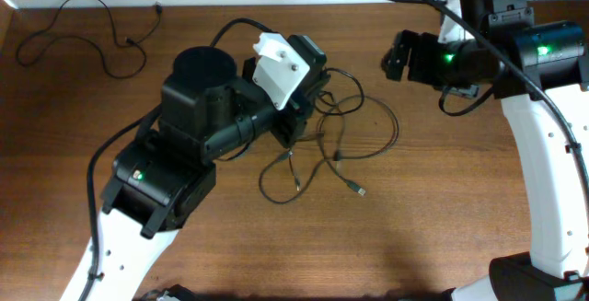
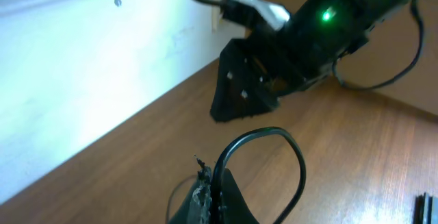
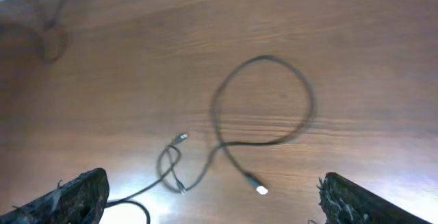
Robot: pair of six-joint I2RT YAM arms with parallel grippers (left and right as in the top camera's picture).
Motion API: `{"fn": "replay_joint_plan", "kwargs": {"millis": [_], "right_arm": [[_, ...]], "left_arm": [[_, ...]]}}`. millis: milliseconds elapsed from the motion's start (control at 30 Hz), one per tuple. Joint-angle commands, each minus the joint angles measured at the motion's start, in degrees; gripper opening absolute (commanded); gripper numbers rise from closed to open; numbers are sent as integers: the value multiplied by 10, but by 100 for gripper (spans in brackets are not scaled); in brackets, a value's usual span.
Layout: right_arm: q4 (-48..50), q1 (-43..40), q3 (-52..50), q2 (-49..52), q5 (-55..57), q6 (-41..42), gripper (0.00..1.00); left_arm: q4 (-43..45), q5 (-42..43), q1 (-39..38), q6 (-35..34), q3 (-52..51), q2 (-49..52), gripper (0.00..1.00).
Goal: Untangle cables
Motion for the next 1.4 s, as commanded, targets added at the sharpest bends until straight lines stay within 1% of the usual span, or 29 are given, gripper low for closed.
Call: {"fn": "replay_joint_plan", "kwargs": {"millis": [0, 100, 167, 367, 467, 633, 700, 733, 767, 833, 900, 933, 1000, 1067, 1100, 1133, 1200, 1300, 1367], "right_arm": [[3, -2, -5, 2, -129, -78, 99], [-6, -2, -5, 2, -174, -135, 99], [-12, -2, -5, 2, -185, -155, 99], [-12, -2, -5, 2, -232, -163, 99], [-9, -2, -5, 2, -242, -163, 99], [18, -2, -5, 3, -241, -163, 98], [28, -2, -5, 3, -202, -161, 98], [27, -3, -5, 3, -170, -154, 99], [23, -3, -5, 3, -137, -134, 98], [14, -3, -5, 3, -128, -125, 99], [5, -3, -5, 3, -127, -126, 99], [3, -3, -5, 3, -128, -126, 99], [2, -3, -5, 3, -128, -126, 99], [4, -3, -5, 3, -132, -126, 98], [6, -3, -5, 3, -136, -126, 99], [10, -3, -5, 3, -147, -127, 98], [19, -2, -5, 3, -194, -156, 98], [31, -2, -5, 3, -284, -203, 98], [45, -2, -5, 3, -302, -205, 98]], "left_arm": [[37, 8, 0, -33, 5, -5, 0], [74, -3, 0, -37, 5, -5, 0], [90, -34, 0, -73, 5, -5, 0], [127, -34, 0, -102, 5, -5, 0], [148, 4, 0, -121, 5, -5, 0], [197, 94, 0, -205, 5, -5, 0], [205, 117, 0, -206, 5, -5, 1], [200, 105, 0, -206, 5, -5, 0], [184, 62, 1, -205, 5, -5, 0], [153, -21, 1, -199, 5, -5, 0], [97, -187, 1, -199, 5, -3, 0], [79, -238, 1, -199, 5, -1, 0], [53, -304, 1, -199, 5, 4, 0], [36, -332, 1, -200, 5, 10, 0], [31, -331, 1, -202, 5, 13, 0], [28, -331, 1, -221, 5, 17, 0], [26, -309, 1, -269, 5, 25, 0], [26, -265, 1, -307, 5, 38, 0], [26, -243, 1, -351, 5, 45, 0]]}}
